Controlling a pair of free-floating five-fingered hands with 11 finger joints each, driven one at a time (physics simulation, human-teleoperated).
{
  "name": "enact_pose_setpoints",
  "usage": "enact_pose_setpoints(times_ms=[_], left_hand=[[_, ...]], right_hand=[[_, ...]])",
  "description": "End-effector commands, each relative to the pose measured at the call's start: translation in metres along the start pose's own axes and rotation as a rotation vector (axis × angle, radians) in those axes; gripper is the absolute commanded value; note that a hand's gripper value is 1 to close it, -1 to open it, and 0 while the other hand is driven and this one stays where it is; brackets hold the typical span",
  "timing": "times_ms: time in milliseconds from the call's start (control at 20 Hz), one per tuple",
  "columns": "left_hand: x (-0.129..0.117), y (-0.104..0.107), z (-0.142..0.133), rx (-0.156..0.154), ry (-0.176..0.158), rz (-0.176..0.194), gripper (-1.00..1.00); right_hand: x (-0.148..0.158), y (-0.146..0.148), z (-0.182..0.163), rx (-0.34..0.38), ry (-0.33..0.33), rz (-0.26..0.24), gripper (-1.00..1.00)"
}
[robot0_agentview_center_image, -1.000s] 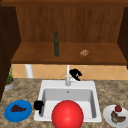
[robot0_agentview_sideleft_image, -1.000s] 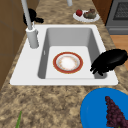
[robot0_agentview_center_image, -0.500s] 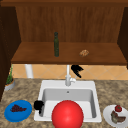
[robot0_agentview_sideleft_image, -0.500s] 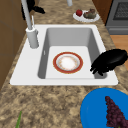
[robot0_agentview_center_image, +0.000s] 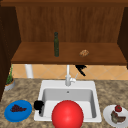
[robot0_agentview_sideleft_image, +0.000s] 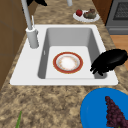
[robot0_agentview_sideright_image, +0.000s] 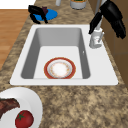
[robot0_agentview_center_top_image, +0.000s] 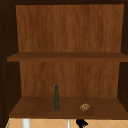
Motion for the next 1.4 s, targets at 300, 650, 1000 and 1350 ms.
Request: enact_pose_setpoints(times_ms=[300,650,1000,1350], left_hand=[[0.000,0.000,0.000,0.000,0.000,0.000,0.00],[0.000,0.000,0.000,0.000,0.000,0.000,0.00],[0.000,0.000,0.000,0.000,0.000,0.000,0.00],[0.000,0.000,0.000,0.000,0.000,0.000,0.00]], right_hand=[[-0.029,0.026,0.021,-0.020,-0.150,-0.120,-1.00],[-0.032,0.054,0.049,-0.013,-0.250,-0.142,-1.00],[-0.034,0.087,0.079,-0.037,-0.349,-0.203,-1.00],[-0.051,0.124,0.095,-0.047,-0.442,-0.285,-1.00]])
